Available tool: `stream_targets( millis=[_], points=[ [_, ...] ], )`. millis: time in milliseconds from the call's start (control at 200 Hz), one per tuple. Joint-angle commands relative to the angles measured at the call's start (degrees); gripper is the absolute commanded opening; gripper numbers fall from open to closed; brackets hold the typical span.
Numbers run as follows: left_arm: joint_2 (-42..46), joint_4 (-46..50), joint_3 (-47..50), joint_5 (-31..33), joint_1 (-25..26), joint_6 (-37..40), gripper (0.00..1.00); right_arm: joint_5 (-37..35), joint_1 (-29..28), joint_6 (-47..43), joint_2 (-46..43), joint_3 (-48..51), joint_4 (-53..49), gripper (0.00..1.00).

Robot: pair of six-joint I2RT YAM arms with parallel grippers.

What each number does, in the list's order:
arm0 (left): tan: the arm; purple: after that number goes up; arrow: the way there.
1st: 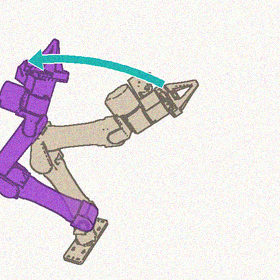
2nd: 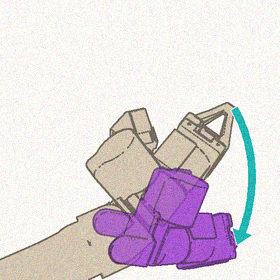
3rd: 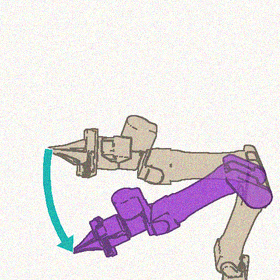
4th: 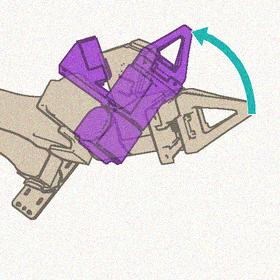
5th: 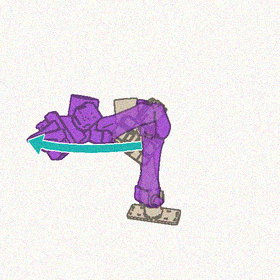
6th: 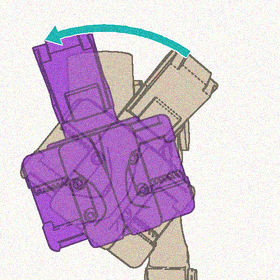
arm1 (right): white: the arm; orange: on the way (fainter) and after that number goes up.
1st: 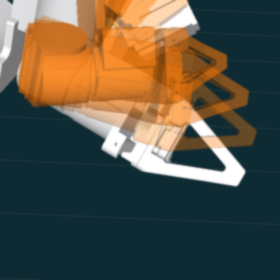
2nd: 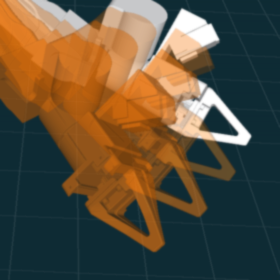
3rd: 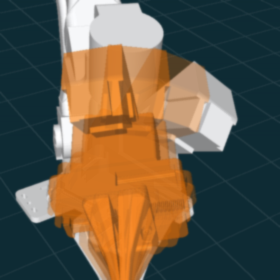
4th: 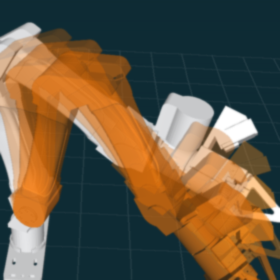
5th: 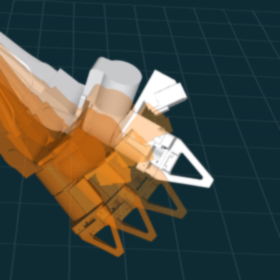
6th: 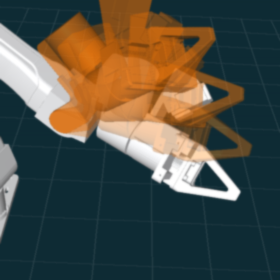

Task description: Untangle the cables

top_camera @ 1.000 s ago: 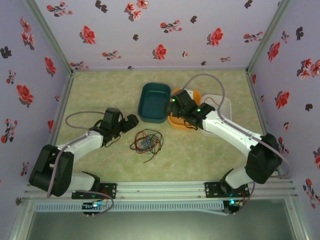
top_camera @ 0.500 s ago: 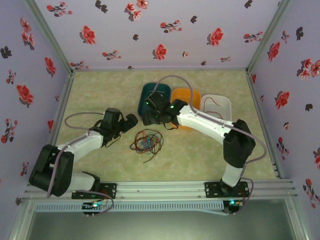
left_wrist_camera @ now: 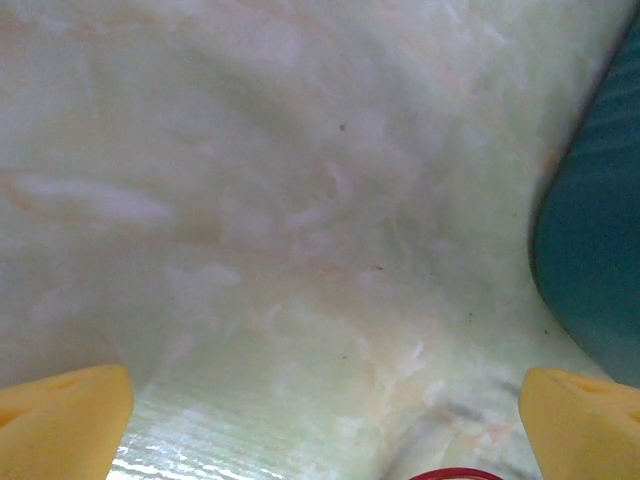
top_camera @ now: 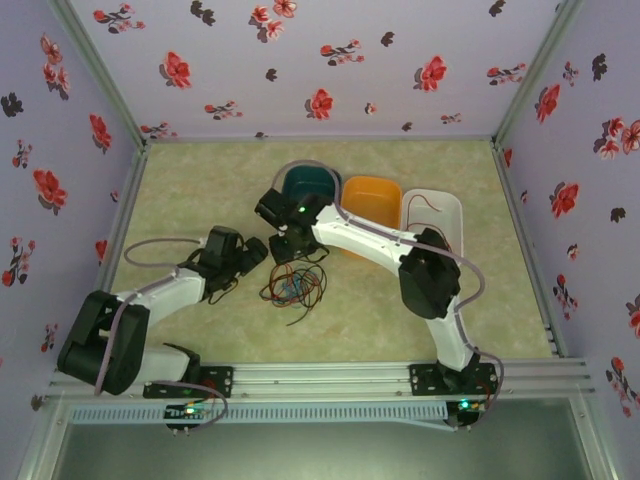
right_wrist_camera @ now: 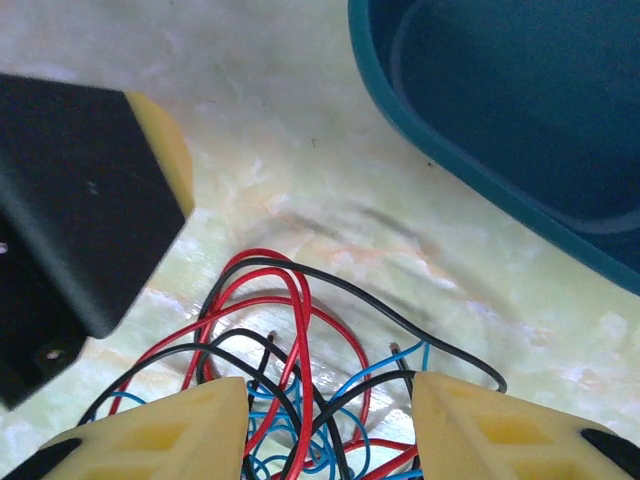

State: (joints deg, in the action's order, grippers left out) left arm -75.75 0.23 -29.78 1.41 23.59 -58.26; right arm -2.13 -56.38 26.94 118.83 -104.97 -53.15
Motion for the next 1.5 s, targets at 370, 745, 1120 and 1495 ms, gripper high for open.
stream_targets(
  millis=[370,745,1120,1495],
  points=[
    [1.9,0.3,0.9,1.9,-1.1,-1.1,1.00,2.3,-1.6,-1.4,5.0,-4.5,-5.8,0.38],
    [1.5,0.3,0.6,1.7,-1.3,-0.6,1.00,3.4,-1.6,-2.3,8.8,-7.3,-6.2,0.33],
    [1.3,0.4,0.7,1.6,-1.6,-0.4,1.00,3.6,-1.6,-2.6,8.2,-7.4,-5.3,0.12],
    [1.8,-0.4,-0.3,-1.0,-1.6,3.4,1.00,1.7,-1.6,-3.5,-0.8,-0.2,4.6,0.00]
  ],
)
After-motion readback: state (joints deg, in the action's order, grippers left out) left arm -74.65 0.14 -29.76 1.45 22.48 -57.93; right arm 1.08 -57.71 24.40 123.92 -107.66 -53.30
